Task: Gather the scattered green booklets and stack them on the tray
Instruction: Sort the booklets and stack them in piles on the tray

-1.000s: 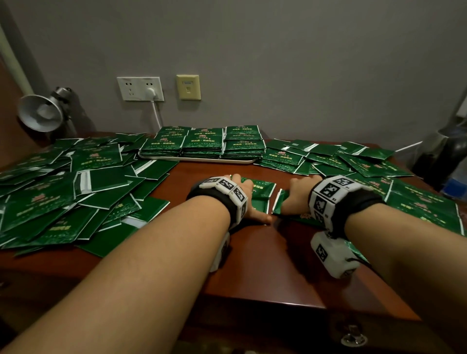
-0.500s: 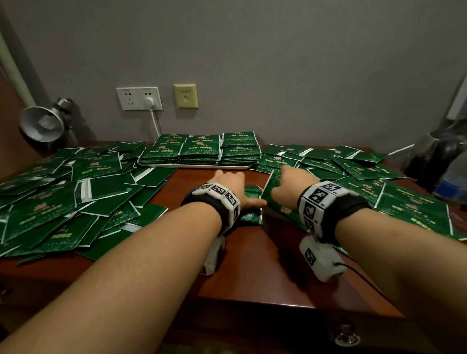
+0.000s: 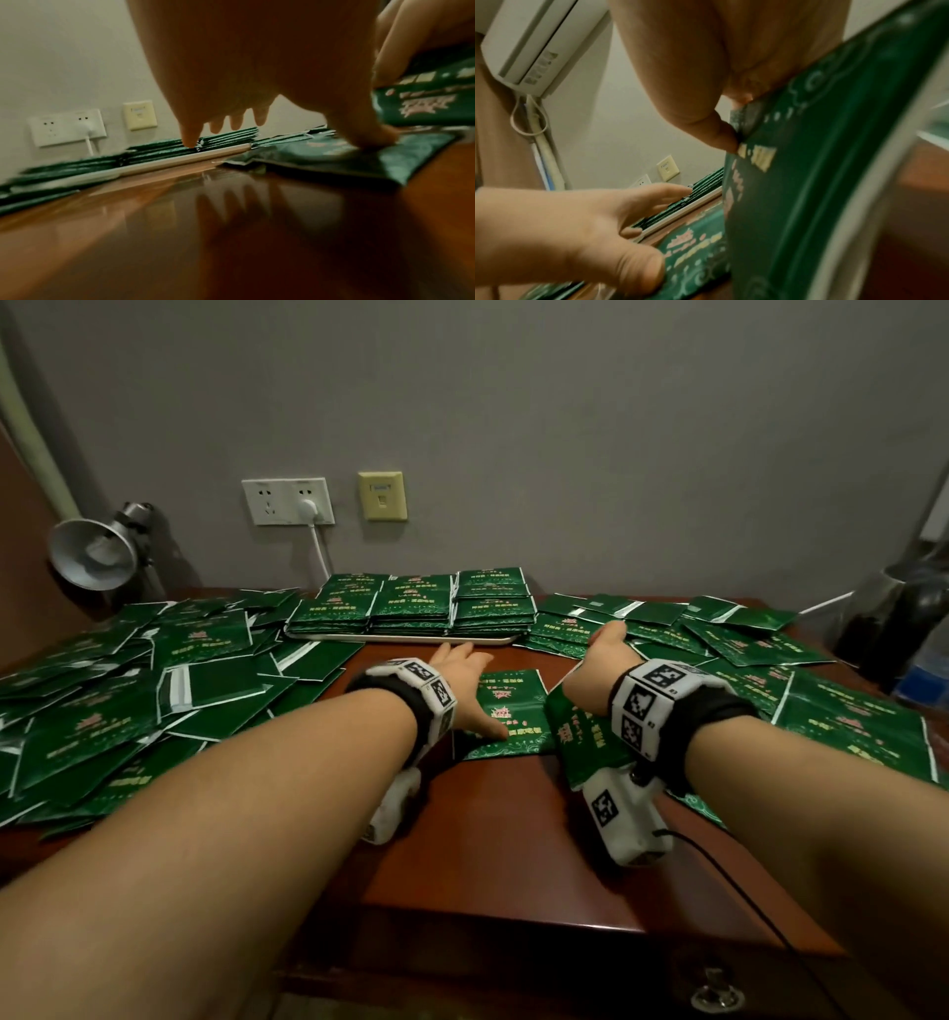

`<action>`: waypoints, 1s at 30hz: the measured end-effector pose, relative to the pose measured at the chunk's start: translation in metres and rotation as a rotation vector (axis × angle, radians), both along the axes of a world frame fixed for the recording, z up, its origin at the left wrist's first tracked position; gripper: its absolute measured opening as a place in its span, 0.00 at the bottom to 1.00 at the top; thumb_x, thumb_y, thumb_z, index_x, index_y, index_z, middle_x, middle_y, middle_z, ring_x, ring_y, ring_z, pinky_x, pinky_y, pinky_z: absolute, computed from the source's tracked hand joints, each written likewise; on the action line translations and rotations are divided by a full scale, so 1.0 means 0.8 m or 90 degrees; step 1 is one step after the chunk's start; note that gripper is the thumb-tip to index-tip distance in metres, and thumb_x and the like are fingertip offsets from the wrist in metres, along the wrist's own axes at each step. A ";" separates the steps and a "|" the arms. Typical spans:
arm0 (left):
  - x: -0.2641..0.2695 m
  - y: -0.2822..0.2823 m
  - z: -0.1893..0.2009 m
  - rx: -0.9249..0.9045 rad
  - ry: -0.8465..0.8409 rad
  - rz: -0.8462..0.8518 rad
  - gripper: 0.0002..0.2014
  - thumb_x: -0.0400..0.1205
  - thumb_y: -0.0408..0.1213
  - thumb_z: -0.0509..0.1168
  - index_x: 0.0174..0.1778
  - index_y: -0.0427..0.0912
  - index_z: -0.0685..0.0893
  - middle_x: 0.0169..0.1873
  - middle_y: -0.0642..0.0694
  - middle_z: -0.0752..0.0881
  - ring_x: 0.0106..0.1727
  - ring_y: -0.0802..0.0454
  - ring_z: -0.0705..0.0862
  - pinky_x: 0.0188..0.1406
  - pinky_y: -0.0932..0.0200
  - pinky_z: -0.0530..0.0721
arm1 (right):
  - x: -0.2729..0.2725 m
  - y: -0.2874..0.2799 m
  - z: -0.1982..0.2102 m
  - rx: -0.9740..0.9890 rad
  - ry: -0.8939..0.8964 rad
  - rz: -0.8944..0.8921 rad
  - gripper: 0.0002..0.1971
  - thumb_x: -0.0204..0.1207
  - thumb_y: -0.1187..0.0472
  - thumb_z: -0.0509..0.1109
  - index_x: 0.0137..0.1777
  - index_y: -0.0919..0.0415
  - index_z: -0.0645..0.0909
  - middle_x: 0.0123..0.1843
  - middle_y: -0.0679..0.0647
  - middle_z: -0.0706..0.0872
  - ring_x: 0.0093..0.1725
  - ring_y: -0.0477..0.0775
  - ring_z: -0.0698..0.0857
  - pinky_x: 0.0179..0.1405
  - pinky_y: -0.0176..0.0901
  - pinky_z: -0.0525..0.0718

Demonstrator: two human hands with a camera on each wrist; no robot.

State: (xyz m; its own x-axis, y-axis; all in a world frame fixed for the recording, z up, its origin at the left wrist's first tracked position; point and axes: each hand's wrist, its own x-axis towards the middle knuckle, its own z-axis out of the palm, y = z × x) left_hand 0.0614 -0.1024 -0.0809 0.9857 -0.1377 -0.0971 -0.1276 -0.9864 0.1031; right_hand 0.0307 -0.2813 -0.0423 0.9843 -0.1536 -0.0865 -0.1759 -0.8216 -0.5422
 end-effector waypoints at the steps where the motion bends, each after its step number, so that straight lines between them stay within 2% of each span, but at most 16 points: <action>1: 0.002 -0.001 0.001 0.002 0.010 -0.029 0.59 0.64 0.65 0.76 0.85 0.49 0.53 0.86 0.44 0.49 0.85 0.40 0.46 0.83 0.39 0.52 | 0.003 0.000 0.000 -0.002 -0.002 0.007 0.18 0.79 0.61 0.65 0.65 0.66 0.68 0.41 0.57 0.79 0.46 0.59 0.83 0.39 0.47 0.80; 3: 0.005 -0.005 -0.001 -0.020 0.042 -0.062 0.61 0.63 0.65 0.77 0.86 0.49 0.51 0.85 0.44 0.50 0.85 0.41 0.49 0.83 0.42 0.54 | 0.010 -0.003 0.002 -0.017 -0.008 0.018 0.08 0.80 0.61 0.62 0.51 0.67 0.77 0.37 0.56 0.79 0.37 0.55 0.80 0.34 0.42 0.78; 5: 0.009 -0.010 -0.003 -0.053 0.092 -0.077 0.60 0.64 0.61 0.79 0.85 0.47 0.52 0.83 0.44 0.59 0.82 0.44 0.61 0.80 0.49 0.63 | 0.014 -0.005 0.004 -0.013 -0.012 0.007 0.10 0.80 0.62 0.61 0.39 0.65 0.74 0.34 0.56 0.76 0.31 0.52 0.75 0.30 0.40 0.73; 6: 0.011 -0.011 -0.002 -0.065 0.105 -0.080 0.57 0.65 0.60 0.79 0.84 0.45 0.57 0.80 0.45 0.66 0.78 0.45 0.69 0.77 0.52 0.68 | 0.016 -0.006 0.004 -0.005 -0.014 -0.006 0.10 0.80 0.62 0.60 0.37 0.65 0.72 0.34 0.56 0.75 0.31 0.53 0.74 0.32 0.40 0.73; 7: 0.014 -0.011 -0.001 -0.065 0.102 -0.080 0.53 0.65 0.60 0.79 0.81 0.44 0.63 0.76 0.46 0.73 0.72 0.46 0.75 0.73 0.52 0.73 | 0.019 -0.008 0.003 0.004 -0.017 -0.022 0.08 0.79 0.63 0.60 0.39 0.66 0.73 0.34 0.56 0.75 0.32 0.53 0.75 0.34 0.41 0.74; 9: 0.014 -0.011 0.002 -0.032 0.065 -0.088 0.45 0.65 0.63 0.78 0.74 0.44 0.73 0.66 0.47 0.81 0.63 0.47 0.81 0.66 0.49 0.80 | 0.026 -0.009 0.002 0.032 -0.019 -0.055 0.07 0.80 0.65 0.60 0.52 0.69 0.73 0.38 0.57 0.77 0.35 0.55 0.76 0.34 0.41 0.74; 11: 0.013 -0.007 0.006 0.010 -0.002 -0.094 0.37 0.65 0.63 0.77 0.64 0.44 0.78 0.56 0.48 0.85 0.54 0.47 0.84 0.56 0.48 0.85 | 0.028 -0.009 -0.001 0.095 -0.028 -0.103 0.21 0.79 0.65 0.62 0.68 0.72 0.64 0.42 0.57 0.77 0.37 0.55 0.77 0.34 0.44 0.73; 13: 0.011 0.001 0.014 0.028 -0.076 -0.093 0.28 0.67 0.61 0.77 0.54 0.45 0.81 0.46 0.49 0.85 0.46 0.48 0.84 0.43 0.52 0.86 | 0.027 -0.008 -0.004 0.126 -0.054 -0.121 0.27 0.77 0.64 0.64 0.73 0.69 0.58 0.40 0.56 0.77 0.36 0.54 0.78 0.38 0.47 0.75; 16: 0.007 0.021 0.034 -0.012 -0.146 -0.047 0.22 0.72 0.56 0.75 0.52 0.43 0.84 0.43 0.49 0.85 0.44 0.49 0.84 0.38 0.55 0.83 | 0.026 -0.006 -0.010 0.106 -0.069 -0.055 0.19 0.73 0.64 0.65 0.64 0.60 0.67 0.42 0.55 0.80 0.39 0.55 0.81 0.41 0.49 0.83; 19: 0.003 0.043 0.048 -0.074 -0.196 0.019 0.21 0.75 0.59 0.72 0.48 0.43 0.84 0.38 0.49 0.83 0.40 0.49 0.82 0.36 0.57 0.78 | 0.023 -0.002 -0.009 0.055 -0.045 0.001 0.10 0.73 0.61 0.64 0.51 0.62 0.82 0.42 0.57 0.84 0.39 0.57 0.83 0.40 0.46 0.81; 20: 0.002 0.048 0.048 -0.100 -0.196 0.033 0.23 0.76 0.61 0.70 0.45 0.41 0.84 0.36 0.47 0.83 0.38 0.47 0.82 0.35 0.56 0.77 | 0.022 0.001 -0.007 0.049 -0.040 0.006 0.08 0.73 0.61 0.63 0.45 0.63 0.82 0.39 0.58 0.83 0.36 0.57 0.80 0.38 0.45 0.79; 22: 0.002 0.055 0.045 -0.134 -0.169 0.049 0.28 0.79 0.62 0.64 0.42 0.35 0.86 0.30 0.44 0.81 0.33 0.46 0.80 0.33 0.55 0.76 | 0.020 0.006 -0.005 0.055 -0.028 0.008 0.08 0.73 0.61 0.63 0.35 0.63 0.76 0.34 0.58 0.80 0.32 0.58 0.78 0.35 0.45 0.76; 24: 0.000 0.060 0.039 -0.074 -0.124 0.046 0.27 0.82 0.60 0.62 0.47 0.35 0.86 0.33 0.44 0.82 0.36 0.45 0.81 0.35 0.55 0.76 | 0.018 0.009 -0.004 0.055 0.001 0.010 0.10 0.75 0.60 0.64 0.35 0.65 0.76 0.34 0.58 0.83 0.32 0.59 0.83 0.35 0.45 0.81; 26: -0.002 0.063 0.034 0.021 -0.108 0.039 0.22 0.83 0.56 0.63 0.60 0.40 0.82 0.49 0.43 0.86 0.49 0.44 0.84 0.43 0.55 0.79 | 0.019 0.011 -0.004 -0.023 0.053 0.057 0.10 0.76 0.58 0.66 0.39 0.65 0.79 0.40 0.59 0.87 0.37 0.59 0.87 0.40 0.46 0.86; 28: -0.003 0.064 0.025 0.060 -0.091 0.044 0.27 0.82 0.57 0.64 0.70 0.41 0.75 0.61 0.42 0.83 0.58 0.42 0.83 0.51 0.52 0.81 | 0.016 0.019 -0.012 -0.164 0.114 0.090 0.11 0.78 0.55 0.69 0.51 0.64 0.81 0.54 0.60 0.85 0.54 0.60 0.86 0.56 0.51 0.85; 30: -0.002 0.062 0.015 0.065 -0.044 0.060 0.38 0.76 0.67 0.65 0.74 0.42 0.71 0.65 0.41 0.80 0.62 0.42 0.81 0.59 0.47 0.82 | 0.013 0.024 -0.025 -0.345 0.083 0.049 0.25 0.76 0.48 0.72 0.66 0.65 0.76 0.65 0.63 0.78 0.65 0.66 0.79 0.66 0.61 0.79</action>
State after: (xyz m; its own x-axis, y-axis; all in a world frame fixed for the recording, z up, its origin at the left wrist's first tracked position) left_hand 0.0597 -0.0531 -0.0689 0.9986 -0.0372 -0.0373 -0.0374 -0.9993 -0.0045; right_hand 0.0413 -0.2619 -0.0619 0.9807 -0.1390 -0.1374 -0.1426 -0.9896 -0.0168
